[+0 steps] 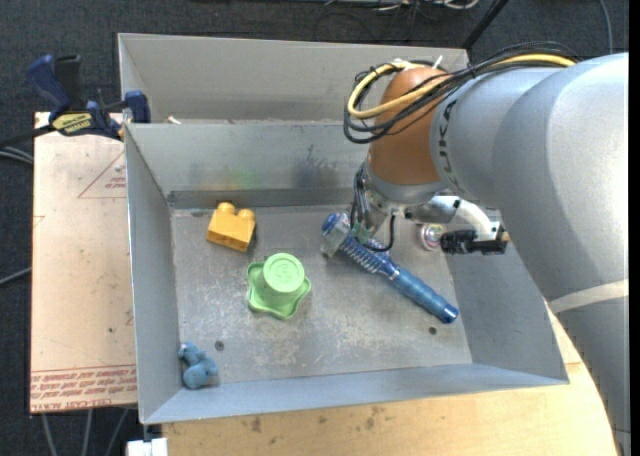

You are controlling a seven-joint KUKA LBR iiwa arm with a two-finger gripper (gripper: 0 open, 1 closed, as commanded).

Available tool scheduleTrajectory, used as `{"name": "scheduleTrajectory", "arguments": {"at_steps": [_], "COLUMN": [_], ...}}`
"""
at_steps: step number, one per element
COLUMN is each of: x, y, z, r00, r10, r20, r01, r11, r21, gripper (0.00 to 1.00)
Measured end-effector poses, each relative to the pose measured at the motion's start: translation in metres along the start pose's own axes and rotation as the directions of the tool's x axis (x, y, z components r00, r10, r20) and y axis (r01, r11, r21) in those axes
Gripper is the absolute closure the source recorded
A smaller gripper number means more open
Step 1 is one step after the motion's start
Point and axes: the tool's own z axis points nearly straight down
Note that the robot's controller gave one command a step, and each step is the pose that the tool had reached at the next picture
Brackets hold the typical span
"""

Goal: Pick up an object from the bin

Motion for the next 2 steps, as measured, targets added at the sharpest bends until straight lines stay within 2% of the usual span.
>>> {"name": "scheduleTrajectory", "arguments": {"at_steps": [1,2], "x": [-0.001,-0.002], "y": [0.001,0.003], "z": [-0.073,-0.122], "r00": [1.000,1.000], "r10": [-0.003,-0.007], "r20": [0.004,0.004], "r01": [0.003,0.007], "r11": [1.000,1.000], "r21": [-0.005,-0.004], "gripper": [1.00,1.00]}}
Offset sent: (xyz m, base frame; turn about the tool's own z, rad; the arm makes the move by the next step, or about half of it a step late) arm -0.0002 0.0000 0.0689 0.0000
